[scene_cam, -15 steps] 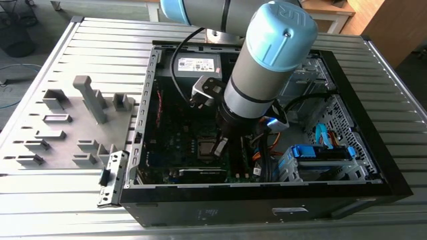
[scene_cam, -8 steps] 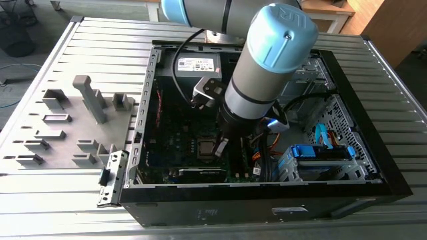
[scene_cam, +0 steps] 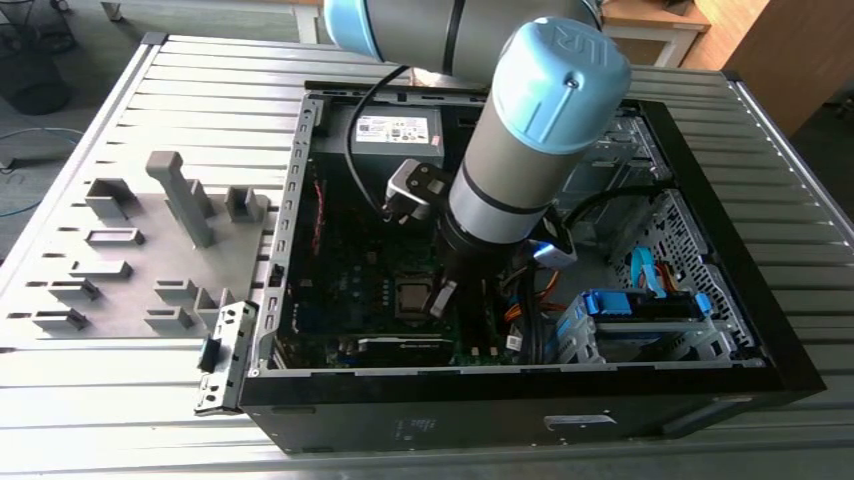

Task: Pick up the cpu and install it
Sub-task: 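Install the first cpu locking lever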

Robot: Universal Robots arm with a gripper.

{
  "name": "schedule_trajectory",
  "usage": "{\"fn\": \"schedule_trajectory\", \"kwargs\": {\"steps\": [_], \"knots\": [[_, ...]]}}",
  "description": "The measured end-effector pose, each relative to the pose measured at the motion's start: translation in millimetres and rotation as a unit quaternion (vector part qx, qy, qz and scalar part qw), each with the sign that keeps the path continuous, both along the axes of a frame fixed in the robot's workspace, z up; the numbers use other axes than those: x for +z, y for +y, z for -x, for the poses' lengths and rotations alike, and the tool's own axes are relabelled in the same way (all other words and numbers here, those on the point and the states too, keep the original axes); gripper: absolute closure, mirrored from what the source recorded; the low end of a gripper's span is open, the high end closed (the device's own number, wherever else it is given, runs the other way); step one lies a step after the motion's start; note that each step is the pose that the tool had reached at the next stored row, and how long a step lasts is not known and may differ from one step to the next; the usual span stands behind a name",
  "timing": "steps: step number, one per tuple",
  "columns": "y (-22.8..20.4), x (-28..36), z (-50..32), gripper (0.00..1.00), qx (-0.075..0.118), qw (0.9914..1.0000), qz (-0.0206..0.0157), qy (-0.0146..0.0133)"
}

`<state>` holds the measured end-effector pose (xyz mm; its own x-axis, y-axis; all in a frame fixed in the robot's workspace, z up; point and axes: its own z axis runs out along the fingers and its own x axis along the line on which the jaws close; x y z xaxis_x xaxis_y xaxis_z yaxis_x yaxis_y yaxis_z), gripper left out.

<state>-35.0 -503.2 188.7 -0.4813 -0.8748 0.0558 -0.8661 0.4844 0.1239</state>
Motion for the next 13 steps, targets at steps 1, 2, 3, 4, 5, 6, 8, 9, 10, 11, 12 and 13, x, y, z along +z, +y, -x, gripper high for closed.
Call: {"fn": "schedule_trajectory", "kwargs": {"steps": [1, 2, 3, 4, 5, 6, 8, 9, 10, 11, 12, 13], "knots": [[0.0, -0.6, 0.0, 0.89, 0.000, 1.00000, 0.0000, 0.0000], [0.0, -1.4, 0.0, 0.89, 0.000, 1.00000, 0.0000, 0.0000], [0.0, -2.1, 0.0, 0.89, 0.000, 1.00000, 0.0000, 0.0001], [0.0, -2.7, 0.0, 0.89, 0.000, 1.00000, -0.0001, 0.0000], [0.0, -3.3, 0.0, 0.89, 0.000, 1.00000, -0.0002, 0.0000], [0.1, -3.7, 0.0, 0.89, 0.000, 1.00000, -0.0002, 0.0000], [0.1, -3.7, 0.0, 0.89, 0.000, 1.00000, 0.0002, 0.0001], [0.1, -3.7, 0.0, 0.89, 0.000, 1.00000, 0.0004, 0.0001], [0.1, -3.6, 0.0, 0.89, 0.000, 1.00000, 0.0005, 0.0002], [0.1, -3.6, 0.0, 0.89, 0.000, 1.00000, 0.0005, 0.0002], [0.1, -3.6, 0.0, 0.89, 0.000, 1.00000, 0.0005, 0.0002], [0.1, -3.6, 0.0, 0.89, 0.000, 1.00000, 0.0005, 0.0002]]}}
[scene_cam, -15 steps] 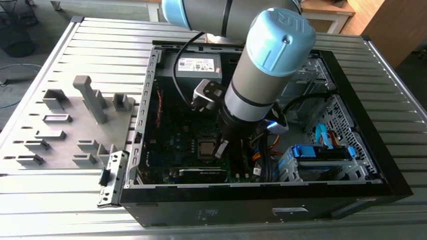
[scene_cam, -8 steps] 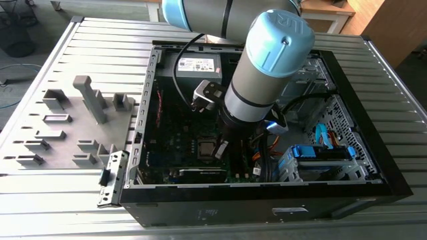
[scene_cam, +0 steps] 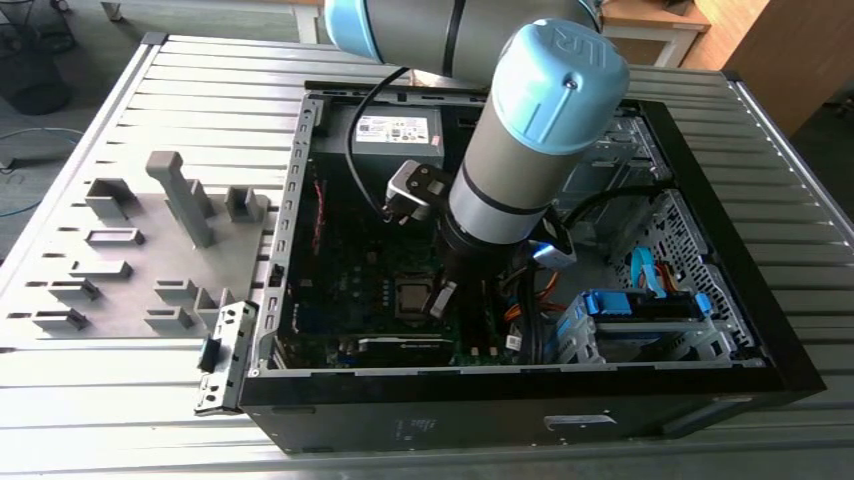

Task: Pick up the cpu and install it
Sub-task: 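Install the first cpu locking lever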

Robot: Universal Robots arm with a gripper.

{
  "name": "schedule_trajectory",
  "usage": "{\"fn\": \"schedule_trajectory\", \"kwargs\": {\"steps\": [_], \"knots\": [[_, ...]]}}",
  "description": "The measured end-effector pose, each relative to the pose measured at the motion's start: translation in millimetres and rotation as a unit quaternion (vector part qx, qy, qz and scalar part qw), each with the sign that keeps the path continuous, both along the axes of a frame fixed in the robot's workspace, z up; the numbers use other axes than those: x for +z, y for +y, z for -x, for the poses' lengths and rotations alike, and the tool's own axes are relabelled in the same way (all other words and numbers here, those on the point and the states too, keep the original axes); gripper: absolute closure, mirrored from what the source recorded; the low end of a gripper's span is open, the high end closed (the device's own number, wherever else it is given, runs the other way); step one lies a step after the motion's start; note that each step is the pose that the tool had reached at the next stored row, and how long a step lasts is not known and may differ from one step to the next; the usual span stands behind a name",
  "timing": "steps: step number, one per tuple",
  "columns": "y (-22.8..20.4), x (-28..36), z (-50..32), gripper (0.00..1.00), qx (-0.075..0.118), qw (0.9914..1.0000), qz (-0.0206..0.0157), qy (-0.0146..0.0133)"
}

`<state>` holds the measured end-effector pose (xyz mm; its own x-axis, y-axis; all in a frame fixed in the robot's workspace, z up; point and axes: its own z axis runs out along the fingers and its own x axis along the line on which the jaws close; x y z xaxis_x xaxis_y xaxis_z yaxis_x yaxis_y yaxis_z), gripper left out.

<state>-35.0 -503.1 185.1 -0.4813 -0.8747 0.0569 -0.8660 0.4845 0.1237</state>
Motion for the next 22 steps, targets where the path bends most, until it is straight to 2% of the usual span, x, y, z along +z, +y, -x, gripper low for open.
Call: {"fn": "schedule_trajectory", "kwargs": {"steps": [3, 7, 13, 22], "knots": [[0.0, 0.0, -0.4, 0.89, 0.000, 1.00000, 0.0000, 0.0002], [0.1, -0.8, -5.4, 0.89, 0.000, 1.00000, -0.0008, -0.0004], [0.1, -0.9, -5.7, 0.89, 0.000, 1.00000, -0.0018, -0.0003], [0.0, -0.7, -2.3, 0.89, -0.003, 0.99997, -0.0075, -0.0003]]}}
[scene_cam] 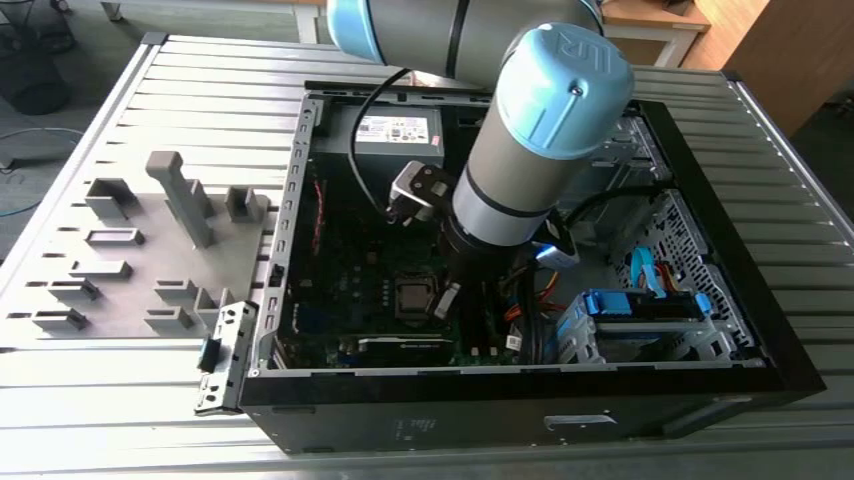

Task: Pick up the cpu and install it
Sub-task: 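Install the first cpu locking lever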

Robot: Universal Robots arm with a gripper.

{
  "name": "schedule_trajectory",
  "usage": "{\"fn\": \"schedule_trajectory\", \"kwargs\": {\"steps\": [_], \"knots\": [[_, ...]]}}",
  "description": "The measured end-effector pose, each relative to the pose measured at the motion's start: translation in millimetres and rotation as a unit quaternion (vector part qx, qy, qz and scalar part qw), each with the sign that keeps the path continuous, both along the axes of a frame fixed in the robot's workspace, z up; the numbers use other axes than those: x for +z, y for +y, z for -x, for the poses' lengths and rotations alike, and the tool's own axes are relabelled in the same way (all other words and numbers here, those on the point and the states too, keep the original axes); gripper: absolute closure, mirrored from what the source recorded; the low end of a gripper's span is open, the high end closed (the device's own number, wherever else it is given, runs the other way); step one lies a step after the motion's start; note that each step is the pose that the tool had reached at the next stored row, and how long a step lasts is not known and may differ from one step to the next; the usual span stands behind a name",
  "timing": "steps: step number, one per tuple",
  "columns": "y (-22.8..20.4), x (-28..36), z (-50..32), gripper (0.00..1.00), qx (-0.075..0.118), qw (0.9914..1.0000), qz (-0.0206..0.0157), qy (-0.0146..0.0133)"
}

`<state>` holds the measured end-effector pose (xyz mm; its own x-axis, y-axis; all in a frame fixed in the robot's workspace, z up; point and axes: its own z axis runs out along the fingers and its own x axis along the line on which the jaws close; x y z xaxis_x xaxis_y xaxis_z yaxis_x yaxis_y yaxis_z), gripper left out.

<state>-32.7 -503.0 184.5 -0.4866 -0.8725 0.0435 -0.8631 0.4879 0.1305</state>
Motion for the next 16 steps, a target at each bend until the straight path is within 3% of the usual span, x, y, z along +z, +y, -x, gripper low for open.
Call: {"fn": "schedule_trajectory", "kwargs": {"steps": [9, 16], "knots": [[0.3, 2.4, 4.1, 0.89, -0.005, 0.99994, -0.0095, -0.0002], [0.1, 11.2, 4.1, 0.89, -0.005, 0.99994, -0.0096, 0.0000]]}}
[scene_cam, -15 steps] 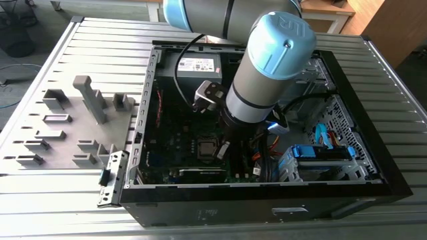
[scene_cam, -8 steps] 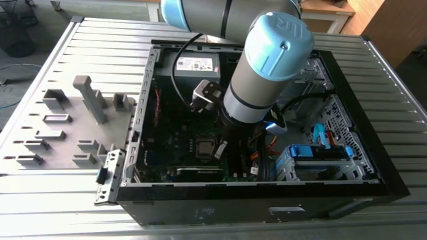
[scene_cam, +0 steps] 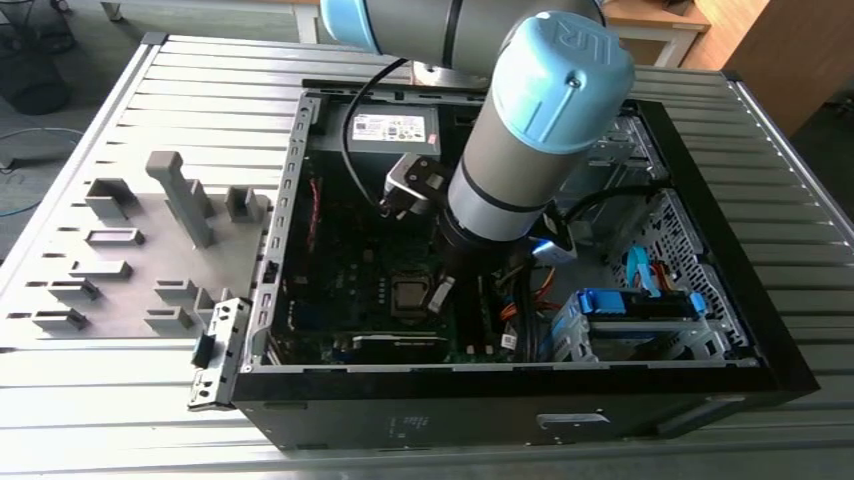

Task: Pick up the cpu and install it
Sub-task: 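Install the first cpu locking lever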

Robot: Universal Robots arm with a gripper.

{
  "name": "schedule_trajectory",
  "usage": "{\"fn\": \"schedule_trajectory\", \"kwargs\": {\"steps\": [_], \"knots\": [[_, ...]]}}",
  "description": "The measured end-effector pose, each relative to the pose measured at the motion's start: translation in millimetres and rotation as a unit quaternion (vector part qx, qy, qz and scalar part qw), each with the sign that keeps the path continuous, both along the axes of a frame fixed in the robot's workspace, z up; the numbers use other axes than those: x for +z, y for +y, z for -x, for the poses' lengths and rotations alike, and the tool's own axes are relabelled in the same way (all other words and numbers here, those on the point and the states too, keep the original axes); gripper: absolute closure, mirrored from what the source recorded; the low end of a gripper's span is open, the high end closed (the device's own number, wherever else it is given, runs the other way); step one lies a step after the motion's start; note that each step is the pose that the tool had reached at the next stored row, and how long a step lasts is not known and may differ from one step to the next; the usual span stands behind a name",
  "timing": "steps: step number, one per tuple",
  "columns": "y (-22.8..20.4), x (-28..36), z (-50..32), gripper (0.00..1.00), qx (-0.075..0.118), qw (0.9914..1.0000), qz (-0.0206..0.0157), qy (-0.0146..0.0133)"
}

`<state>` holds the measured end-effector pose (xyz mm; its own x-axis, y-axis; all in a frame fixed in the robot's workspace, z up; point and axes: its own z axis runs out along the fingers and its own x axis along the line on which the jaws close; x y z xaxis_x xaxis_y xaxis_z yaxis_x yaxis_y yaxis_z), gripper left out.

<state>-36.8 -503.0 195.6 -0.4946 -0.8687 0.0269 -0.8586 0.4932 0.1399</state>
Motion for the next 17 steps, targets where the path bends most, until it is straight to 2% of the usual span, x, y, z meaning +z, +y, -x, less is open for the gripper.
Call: {"fn": "schedule_trajectory", "kwargs": {"steps": [3, 6, 10, 17], "knots": [[0.0, 2.9, 0.0, 0.89, 0.000, 1.00000, -0.0005, 0.0000], [0.0, 9.6, 0.0, 0.89, 0.000, 1.00000, -0.0008, 0.0000], [0.0, 20.9, 0.0, 0.89, 0.000, 1.00000, -0.0009, 0.0001], [0.0, 44.7, 0.0, 0.89, 0.000, 1.00000, -0.0008, 0.0001]]}}
